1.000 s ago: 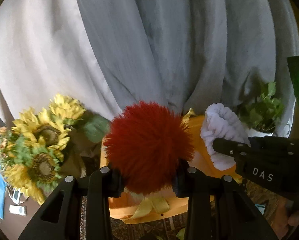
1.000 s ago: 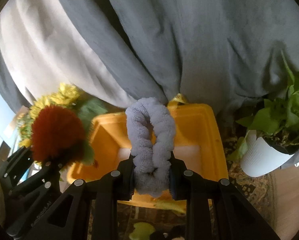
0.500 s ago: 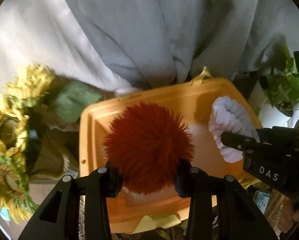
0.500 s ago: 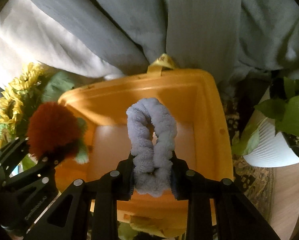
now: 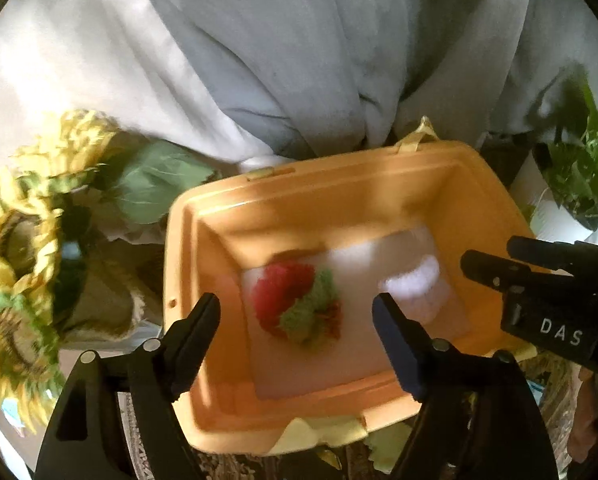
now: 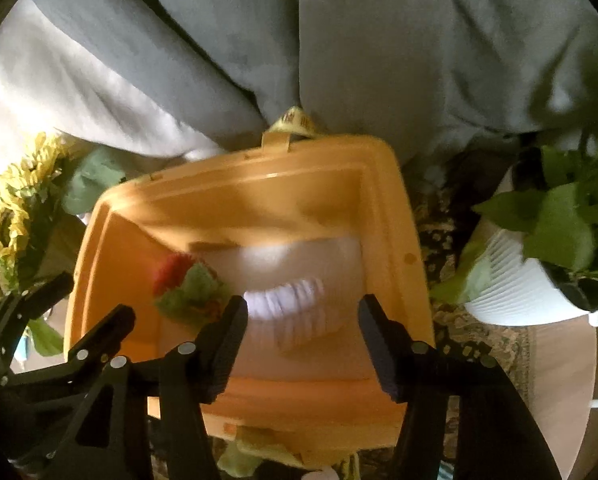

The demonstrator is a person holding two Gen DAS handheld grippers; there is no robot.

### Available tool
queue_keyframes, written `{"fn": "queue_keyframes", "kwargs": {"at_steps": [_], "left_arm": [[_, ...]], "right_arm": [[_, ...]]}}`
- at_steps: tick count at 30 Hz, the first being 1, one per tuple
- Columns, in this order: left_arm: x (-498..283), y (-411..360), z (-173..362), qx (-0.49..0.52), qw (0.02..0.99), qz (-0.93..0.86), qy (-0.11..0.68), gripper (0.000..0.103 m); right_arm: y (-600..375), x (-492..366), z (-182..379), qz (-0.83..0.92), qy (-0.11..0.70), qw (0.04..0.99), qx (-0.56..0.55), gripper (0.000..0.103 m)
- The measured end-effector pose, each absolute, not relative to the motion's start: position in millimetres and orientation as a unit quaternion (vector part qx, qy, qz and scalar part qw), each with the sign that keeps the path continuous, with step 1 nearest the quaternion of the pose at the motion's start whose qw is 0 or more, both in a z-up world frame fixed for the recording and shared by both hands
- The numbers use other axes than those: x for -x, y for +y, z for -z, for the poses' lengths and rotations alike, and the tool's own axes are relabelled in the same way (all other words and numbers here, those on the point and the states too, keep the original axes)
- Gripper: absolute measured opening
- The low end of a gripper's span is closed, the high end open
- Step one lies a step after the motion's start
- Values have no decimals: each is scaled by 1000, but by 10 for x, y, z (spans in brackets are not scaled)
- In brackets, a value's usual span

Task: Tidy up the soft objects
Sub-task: 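Open both tools to drop the pompom and ring into the crate, then grasp the white bath puff with the left tool while the right tool grasps Mickey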

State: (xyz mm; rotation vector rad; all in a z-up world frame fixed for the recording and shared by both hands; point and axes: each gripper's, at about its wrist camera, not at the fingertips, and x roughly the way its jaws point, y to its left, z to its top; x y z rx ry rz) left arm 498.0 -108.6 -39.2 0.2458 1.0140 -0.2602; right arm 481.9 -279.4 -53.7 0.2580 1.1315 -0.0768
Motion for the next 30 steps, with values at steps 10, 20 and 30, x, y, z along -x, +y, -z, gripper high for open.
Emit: {"fn": "queue_keyframes", "kwargs": {"at_steps": [10,20,30], "left_arm": [[-4424,-956,-42,-108,898,96,416,89],[-3956,-866,-150,-90,906,93,404,95],[-3510,-731,-36,-75,896,94,427,96]], "right_arm": [[-2718,-4361,119,36,479,872,-98,59],[-2554,-3915,-96,28,458,886,-67,67],[-2410,-3483,-84,14,465,884,-51,67]]}}
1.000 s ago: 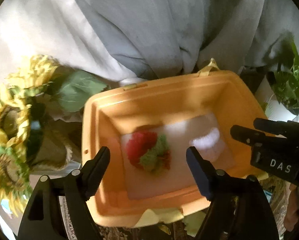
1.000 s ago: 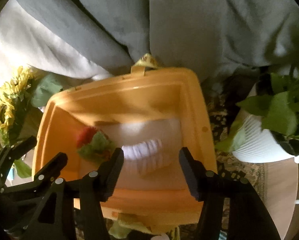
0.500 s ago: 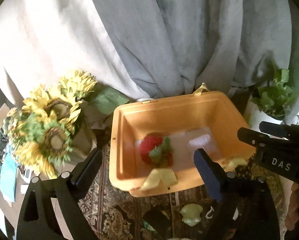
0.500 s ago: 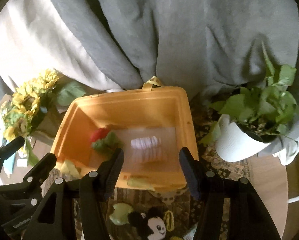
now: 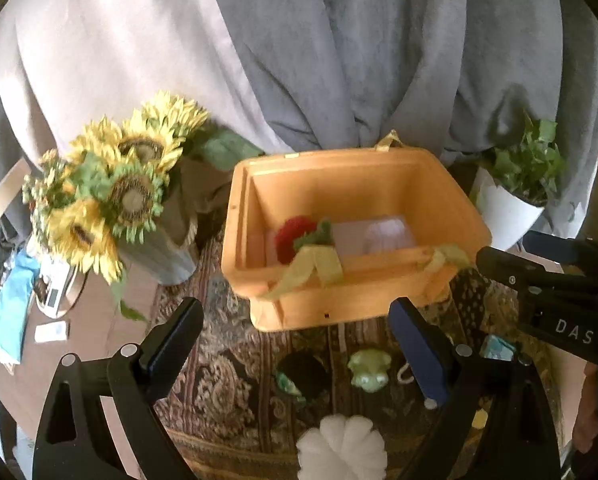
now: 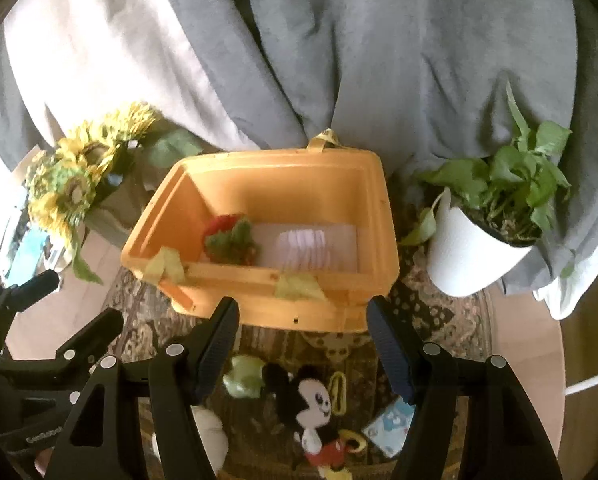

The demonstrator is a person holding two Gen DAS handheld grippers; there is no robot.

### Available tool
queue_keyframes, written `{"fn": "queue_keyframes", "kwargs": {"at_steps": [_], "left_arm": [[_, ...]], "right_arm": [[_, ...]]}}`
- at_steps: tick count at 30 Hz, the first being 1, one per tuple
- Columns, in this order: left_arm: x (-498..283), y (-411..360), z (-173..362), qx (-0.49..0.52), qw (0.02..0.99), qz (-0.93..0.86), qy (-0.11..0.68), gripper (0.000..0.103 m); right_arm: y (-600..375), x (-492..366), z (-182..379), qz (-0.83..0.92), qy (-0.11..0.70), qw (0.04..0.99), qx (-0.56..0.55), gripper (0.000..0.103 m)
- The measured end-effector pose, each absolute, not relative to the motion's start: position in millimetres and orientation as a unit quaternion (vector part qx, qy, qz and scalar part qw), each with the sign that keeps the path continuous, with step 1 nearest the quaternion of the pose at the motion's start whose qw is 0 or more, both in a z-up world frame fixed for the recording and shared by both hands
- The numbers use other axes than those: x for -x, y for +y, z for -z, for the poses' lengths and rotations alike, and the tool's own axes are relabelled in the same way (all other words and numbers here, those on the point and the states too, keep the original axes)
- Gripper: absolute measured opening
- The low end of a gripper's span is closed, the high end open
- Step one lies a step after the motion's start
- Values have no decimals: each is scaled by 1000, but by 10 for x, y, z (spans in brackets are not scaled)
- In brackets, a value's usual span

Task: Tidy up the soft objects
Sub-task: 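Grasp the white bath puff with the left tool while the right tool grasps Mickey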

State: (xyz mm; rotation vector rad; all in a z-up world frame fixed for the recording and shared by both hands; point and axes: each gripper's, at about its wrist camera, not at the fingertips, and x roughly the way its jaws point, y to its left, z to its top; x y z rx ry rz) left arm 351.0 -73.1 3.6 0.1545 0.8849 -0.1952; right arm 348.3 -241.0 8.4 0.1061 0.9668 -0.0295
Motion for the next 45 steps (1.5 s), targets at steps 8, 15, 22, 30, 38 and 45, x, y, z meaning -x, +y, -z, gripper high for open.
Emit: {"fn": "queue_keyframes", "kwargs": {"at_steps": [8,15,22,30,38,45], "left_arm": [[-3192,-717,62,-79,886,100,445,96],[-2976,-715,123,-81,877,103,462,99],[-2849,-730,287,-81,863,109,487,99],[-2782,-764,561,-75,839,120,525,99],[-2795,-772,852,-57,813,122,567,99],[-2840,-775,1117,-44,789,116,601,98]], "right_arm": [[-2359,-3161,-44,10,461,886,-45,67],[-2320,-2927,12,2,466,884,-48,67],[-2311,-2765,191,0,486,872,-54,67],[-2334,-2669,453,5,522,850,-64,67],[-2321,-2653,726,2,560,827,-59,67],[-2350,-2722,962,7,586,808,-54,67]]}}
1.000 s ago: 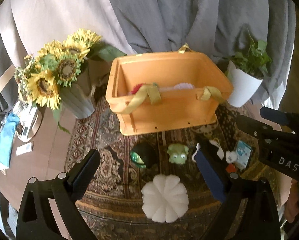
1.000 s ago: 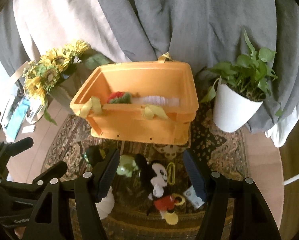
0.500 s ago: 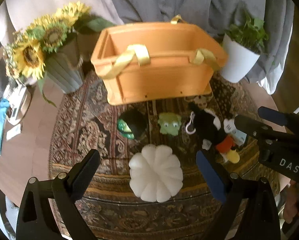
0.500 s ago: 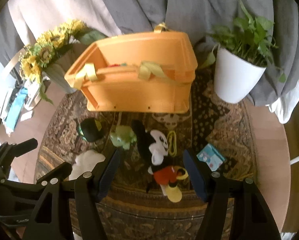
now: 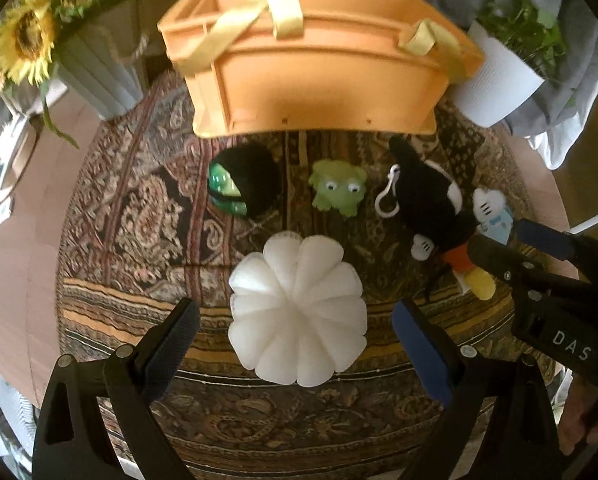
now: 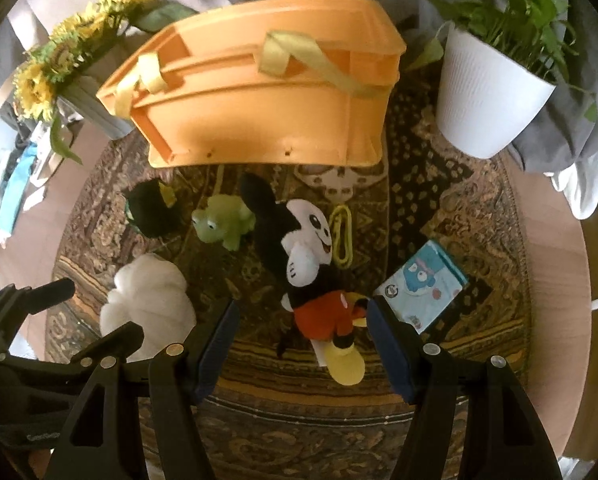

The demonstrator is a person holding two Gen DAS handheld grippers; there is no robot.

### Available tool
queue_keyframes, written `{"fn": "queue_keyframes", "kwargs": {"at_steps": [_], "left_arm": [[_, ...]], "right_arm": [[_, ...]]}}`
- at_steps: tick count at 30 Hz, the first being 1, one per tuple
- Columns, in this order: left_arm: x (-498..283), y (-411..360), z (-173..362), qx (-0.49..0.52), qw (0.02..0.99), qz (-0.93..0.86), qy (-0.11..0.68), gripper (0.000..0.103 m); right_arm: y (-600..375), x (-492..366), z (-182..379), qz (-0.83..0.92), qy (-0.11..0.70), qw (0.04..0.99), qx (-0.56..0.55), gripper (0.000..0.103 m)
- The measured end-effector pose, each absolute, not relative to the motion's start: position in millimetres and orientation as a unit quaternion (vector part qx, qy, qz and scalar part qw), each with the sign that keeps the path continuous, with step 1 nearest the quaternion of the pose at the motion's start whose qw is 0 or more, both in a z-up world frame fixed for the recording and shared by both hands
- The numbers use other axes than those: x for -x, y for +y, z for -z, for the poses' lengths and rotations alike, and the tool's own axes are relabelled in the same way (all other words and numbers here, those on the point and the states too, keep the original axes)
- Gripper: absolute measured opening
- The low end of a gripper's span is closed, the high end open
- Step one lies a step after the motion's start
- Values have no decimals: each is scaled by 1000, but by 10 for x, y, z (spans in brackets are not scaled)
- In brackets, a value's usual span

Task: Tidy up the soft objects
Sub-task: 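Grasp the white bath puff with the left tool while the right tool grasps Mickey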

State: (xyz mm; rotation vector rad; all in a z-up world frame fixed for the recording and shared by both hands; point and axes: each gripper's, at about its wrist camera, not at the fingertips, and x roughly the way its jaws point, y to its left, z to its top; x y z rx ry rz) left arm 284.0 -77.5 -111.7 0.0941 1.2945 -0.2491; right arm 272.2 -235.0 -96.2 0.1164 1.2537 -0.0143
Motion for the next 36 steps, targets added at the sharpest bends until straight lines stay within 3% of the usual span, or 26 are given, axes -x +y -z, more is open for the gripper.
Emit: {"fn": "queue_keyframes", "kwargs": {"at_steps": [22,27,30,32,34,36], "left_arm": [[-3086,-844,1791,-17,732,100,674,99],[-3130,-896,1964,-21,722,100,684,92],[-3133,-924,2027,-20,722,101,684,91],[-3141,-923,2029,-20,727,102,679,90],[-3135,-909,2026,-16,730,103,676,89],[-3123,-885,2020,-11,733,103,673,88]], "right_arm": [[-2406,-2951,1493,5,627,778,-43,67],[-2437,-3002,1551,6,625,780,-44,66],[-2424,-3020,1574,0,620,783,-44,63],[-2419,-3011,1592,-3,616,787,-46,49],[-2422,-2990,1616,-8,614,787,-56,42],[-2434,-2970,1615,-5,609,790,-64,42]]}}
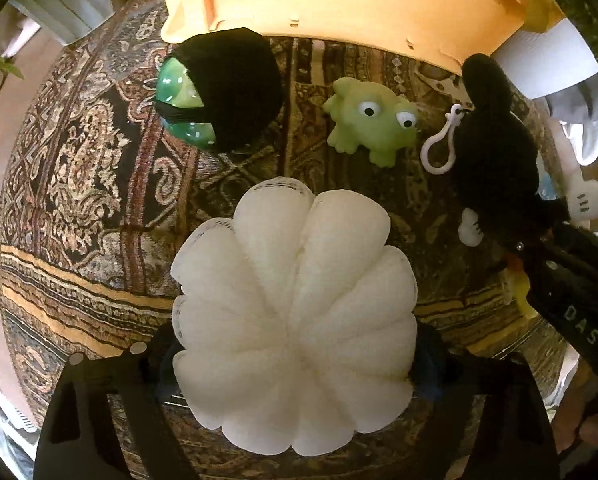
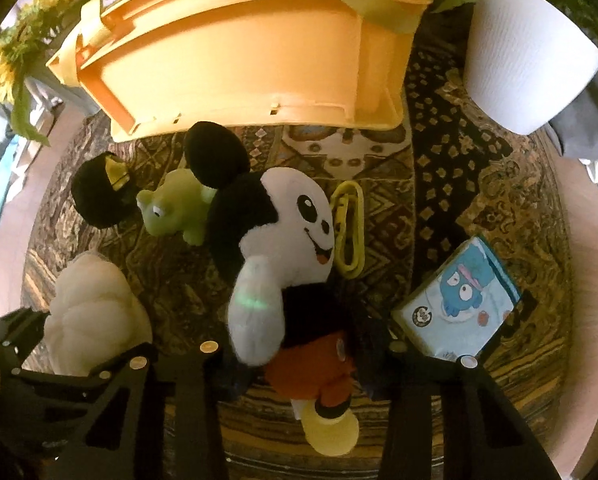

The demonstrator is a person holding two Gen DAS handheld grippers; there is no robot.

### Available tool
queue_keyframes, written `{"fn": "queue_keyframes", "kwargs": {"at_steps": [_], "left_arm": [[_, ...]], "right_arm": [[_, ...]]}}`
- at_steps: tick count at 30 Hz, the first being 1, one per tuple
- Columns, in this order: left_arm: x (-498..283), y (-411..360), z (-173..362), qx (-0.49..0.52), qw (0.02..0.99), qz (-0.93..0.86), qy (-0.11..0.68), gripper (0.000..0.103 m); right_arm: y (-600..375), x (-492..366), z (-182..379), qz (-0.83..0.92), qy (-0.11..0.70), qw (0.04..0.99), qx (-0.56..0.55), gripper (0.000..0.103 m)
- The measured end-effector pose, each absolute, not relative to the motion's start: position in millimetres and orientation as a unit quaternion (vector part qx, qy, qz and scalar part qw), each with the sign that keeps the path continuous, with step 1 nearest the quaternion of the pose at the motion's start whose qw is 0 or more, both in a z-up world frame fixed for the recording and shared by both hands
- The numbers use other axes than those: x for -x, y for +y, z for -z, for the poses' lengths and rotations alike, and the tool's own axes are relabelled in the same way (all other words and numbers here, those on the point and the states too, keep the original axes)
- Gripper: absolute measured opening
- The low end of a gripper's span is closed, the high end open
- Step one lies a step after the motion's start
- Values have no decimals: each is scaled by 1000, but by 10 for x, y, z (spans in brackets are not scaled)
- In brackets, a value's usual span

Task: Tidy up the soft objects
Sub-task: 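Grasp the white bath puff with the left tool while the right tool grasps Mickey, then carry the bath puff and Mickey plush over the orange crate with both tools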

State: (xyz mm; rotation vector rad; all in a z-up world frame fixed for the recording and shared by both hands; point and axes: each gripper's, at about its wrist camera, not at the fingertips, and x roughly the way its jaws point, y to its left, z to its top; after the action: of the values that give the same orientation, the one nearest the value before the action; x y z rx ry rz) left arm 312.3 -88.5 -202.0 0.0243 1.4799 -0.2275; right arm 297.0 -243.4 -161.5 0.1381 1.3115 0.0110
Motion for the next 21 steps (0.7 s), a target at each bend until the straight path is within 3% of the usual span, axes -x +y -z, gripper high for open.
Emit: {"fn": "queue_keyframes", "kwargs": {"at_steps": [21], "left_arm": [[-2928,-704,1274,-18,805,117,581,87]], "right_arm": [[-2405,-2796,870,-21,523,847,-92,39]]}}
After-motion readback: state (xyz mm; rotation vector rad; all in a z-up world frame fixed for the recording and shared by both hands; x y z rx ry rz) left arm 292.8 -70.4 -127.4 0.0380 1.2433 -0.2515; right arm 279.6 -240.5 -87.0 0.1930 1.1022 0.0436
